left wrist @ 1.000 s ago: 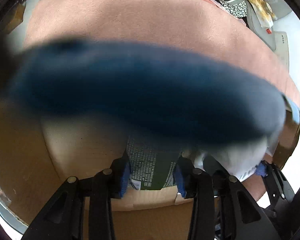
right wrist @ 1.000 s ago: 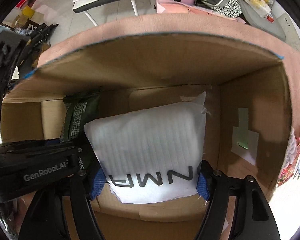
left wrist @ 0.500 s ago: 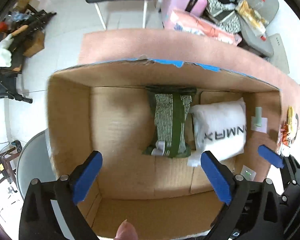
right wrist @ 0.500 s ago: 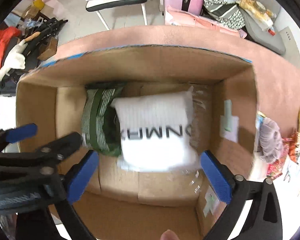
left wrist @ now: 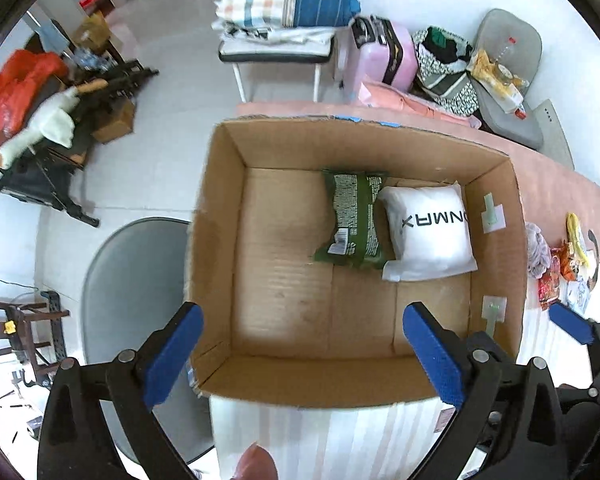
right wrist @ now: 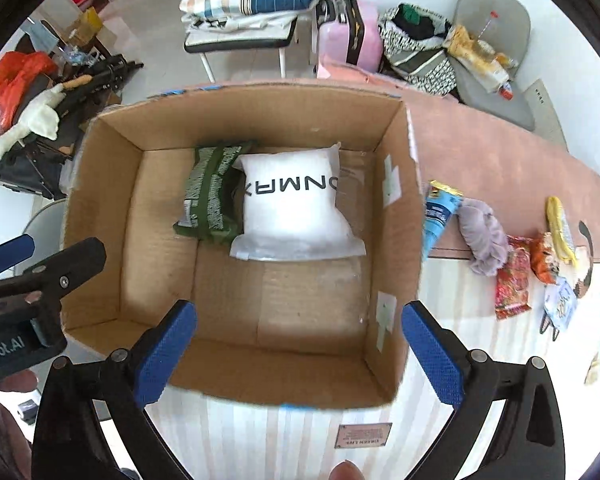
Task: Organize soft objects
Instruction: 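Move both tools back toward the snacks on the table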
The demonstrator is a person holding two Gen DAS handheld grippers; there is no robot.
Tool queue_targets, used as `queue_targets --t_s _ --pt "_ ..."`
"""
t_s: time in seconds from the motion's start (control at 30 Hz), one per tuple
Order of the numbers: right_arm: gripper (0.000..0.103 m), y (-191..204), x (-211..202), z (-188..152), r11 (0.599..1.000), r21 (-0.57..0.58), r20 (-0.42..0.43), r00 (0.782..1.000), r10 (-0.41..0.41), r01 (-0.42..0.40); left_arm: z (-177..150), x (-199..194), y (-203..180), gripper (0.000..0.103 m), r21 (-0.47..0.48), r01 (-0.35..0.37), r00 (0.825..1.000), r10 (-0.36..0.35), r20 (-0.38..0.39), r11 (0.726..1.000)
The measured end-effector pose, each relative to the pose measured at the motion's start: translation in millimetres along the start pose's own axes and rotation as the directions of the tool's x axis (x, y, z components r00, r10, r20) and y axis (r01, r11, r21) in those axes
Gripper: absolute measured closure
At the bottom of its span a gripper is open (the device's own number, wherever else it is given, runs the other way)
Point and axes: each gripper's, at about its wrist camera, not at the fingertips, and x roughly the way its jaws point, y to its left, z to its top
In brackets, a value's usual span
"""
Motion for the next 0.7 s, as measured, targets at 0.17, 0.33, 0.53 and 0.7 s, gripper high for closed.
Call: queue_targets --t_s 0.17,0.33,0.53,0.7 --pt "0.0 0 -34 -20 1.0 0.003 0.058 0.998 0.012 -0.012 -22 -27 5 0.001 -0.011 0.003 0.999 -0.003 0.046 1.0" --pt "0.0 2 -54 -40 1.0 0.002 0.1 0.995 0.022 -0.022 -42 -53 2 0.001 -0.01 0.014 0.996 -0.013 0.083 1.0" --pt "0.0 -19 -71 -61 0.993 0.047 0.1 0.99 0.1 -0.105 -47 -79 -29 0.001 0.044 0.029 0.992 -0.034 0.118 0.999" --pt "0.0 -78 -88 -70 0.986 0.129 0.113 0.99 0.087 -0.102 -42 -98 -88 0.001 0.14 0.013 0.985 -0.037 0.17 0.99"
